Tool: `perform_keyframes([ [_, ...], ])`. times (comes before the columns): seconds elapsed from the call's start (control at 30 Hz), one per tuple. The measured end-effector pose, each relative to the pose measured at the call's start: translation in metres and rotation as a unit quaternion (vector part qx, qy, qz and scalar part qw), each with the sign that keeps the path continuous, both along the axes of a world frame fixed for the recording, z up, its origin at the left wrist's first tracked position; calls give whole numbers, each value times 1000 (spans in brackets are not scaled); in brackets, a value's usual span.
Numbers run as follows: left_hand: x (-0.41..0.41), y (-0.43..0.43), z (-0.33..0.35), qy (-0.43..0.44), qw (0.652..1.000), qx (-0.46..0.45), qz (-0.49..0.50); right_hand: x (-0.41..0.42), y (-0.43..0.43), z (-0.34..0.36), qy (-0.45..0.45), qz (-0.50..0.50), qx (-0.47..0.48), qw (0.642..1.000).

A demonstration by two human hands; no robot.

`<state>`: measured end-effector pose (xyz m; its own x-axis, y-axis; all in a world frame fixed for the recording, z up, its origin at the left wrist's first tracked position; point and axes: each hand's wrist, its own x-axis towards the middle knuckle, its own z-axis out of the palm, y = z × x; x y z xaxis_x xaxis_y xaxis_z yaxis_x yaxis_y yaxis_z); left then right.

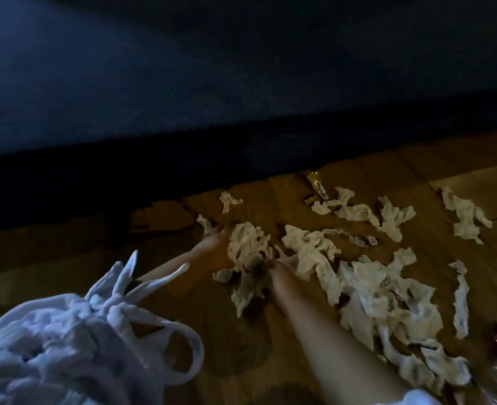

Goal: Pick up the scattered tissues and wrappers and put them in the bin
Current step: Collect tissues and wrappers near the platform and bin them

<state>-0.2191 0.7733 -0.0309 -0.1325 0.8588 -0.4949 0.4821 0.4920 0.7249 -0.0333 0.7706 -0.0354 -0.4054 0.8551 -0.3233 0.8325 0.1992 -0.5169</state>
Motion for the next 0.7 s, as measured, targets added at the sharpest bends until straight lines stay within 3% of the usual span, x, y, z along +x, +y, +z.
perform_keyframes([
  [0.03, 4, -4, 8, -33, 998, -55, 17, 6, -2, -1, -28, 53, 19, 998],
  [0.07, 6, -5, 8, 16, 995, -95, 11, 10, -5, 2, -40, 74, 1, 996],
  [0.2, 6, -23, -15, 141, 981, -108, -72, 16, -9, 2, 7, 13, -48, 999],
  [0.27, 7, -27, -21, 194, 973, -103, -68, 19, -9, 6, 84, -68, -62, 992],
  [0.4, 12, -25, -15, 167, 983, -79, -9, 29, 4, 27, 271, -194, -101, 938],
  [0.47, 8, -22, -14, 170, 984, -47, 8, 36, 13, 38, 314, -238, -117, 912],
  [0.6, 8, -21, 1, 108, 993, -11, 35, 54, 29, 37, 262, -289, -89, 916],
  [0.7, 17, -27, 6, 69, 998, 3, -8, 58, 34, 28, 162, -256, -81, 950],
])
